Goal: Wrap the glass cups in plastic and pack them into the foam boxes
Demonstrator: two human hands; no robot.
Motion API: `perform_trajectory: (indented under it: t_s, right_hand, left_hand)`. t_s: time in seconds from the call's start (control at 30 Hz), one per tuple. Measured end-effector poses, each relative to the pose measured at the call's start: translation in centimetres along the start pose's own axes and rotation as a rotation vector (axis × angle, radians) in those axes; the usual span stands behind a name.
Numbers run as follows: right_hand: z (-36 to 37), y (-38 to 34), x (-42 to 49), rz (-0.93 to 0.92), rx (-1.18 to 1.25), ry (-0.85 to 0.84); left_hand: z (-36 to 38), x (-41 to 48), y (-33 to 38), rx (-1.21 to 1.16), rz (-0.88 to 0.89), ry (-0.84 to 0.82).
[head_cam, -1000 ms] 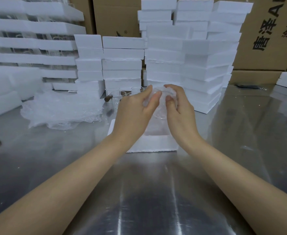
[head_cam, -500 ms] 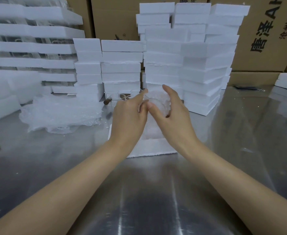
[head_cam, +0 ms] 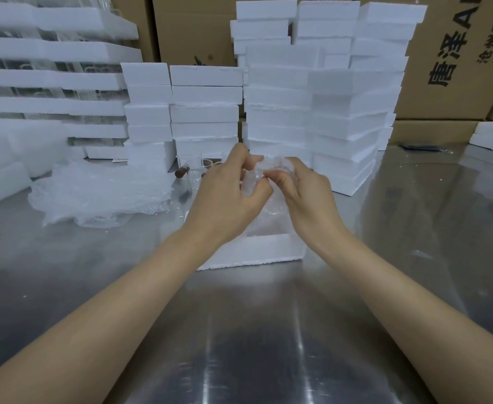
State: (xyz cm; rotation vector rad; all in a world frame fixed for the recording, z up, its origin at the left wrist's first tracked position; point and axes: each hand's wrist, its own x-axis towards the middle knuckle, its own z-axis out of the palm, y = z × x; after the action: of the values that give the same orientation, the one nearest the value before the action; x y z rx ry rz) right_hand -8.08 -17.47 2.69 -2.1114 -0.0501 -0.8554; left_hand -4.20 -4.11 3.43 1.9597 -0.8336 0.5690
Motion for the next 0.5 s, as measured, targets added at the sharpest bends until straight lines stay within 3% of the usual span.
perform_trajectory:
  t_s: [0.2,0.33,0.43,0.5]
  right_hand:
    - [-0.5,0.1,0.3,-0.067,-0.249,-0.040]
    - [-0.6,-0.1,0.1,-0.067,-0.353,0.004]
    - [-0.9,-0.3,0.1,-0.034,-0.210,0.077]
    - [-0.7,-0.6,0.1,0.029,-0.011,0.095]
  left_hand:
    - [-0.1,-0.2,0.3,0.094,0.045,-0.017]
    - [0.2,-0.4,0.9,0.293,0.210,0.026]
    - [0.6,-0.6,1.4,0.261,0.228,0.043]
    - [0.7,-0.5,1.0,0.133,0.139,0.096]
